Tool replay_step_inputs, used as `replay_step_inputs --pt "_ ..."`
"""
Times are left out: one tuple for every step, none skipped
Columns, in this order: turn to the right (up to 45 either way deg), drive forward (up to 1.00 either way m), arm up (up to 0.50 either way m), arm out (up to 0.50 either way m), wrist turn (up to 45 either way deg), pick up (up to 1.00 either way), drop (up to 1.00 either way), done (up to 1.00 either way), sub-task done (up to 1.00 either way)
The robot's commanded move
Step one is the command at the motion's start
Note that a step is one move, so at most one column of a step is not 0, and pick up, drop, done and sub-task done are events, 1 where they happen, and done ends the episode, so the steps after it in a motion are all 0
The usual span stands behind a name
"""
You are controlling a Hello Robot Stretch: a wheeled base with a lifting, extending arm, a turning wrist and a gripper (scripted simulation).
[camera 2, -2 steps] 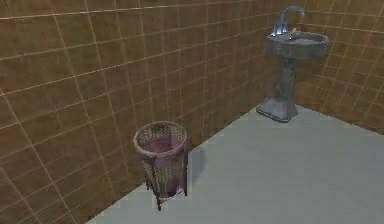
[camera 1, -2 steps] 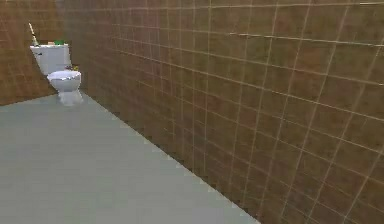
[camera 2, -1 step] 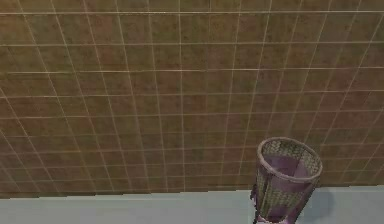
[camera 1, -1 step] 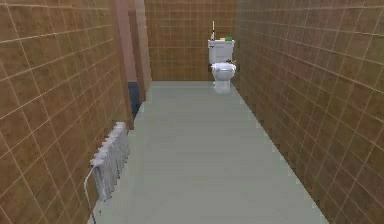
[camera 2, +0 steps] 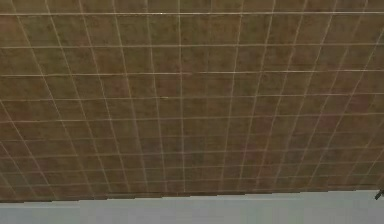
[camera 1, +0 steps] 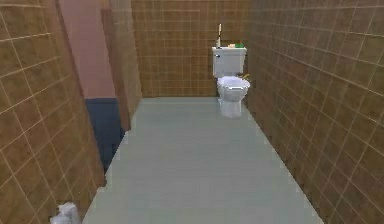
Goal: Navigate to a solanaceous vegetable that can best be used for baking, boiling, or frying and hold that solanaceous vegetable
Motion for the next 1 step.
replay_step_inputs --pt "-3.0 0.0 0.0 0.0 0.0 0.0 0.0 0.0 0.0"
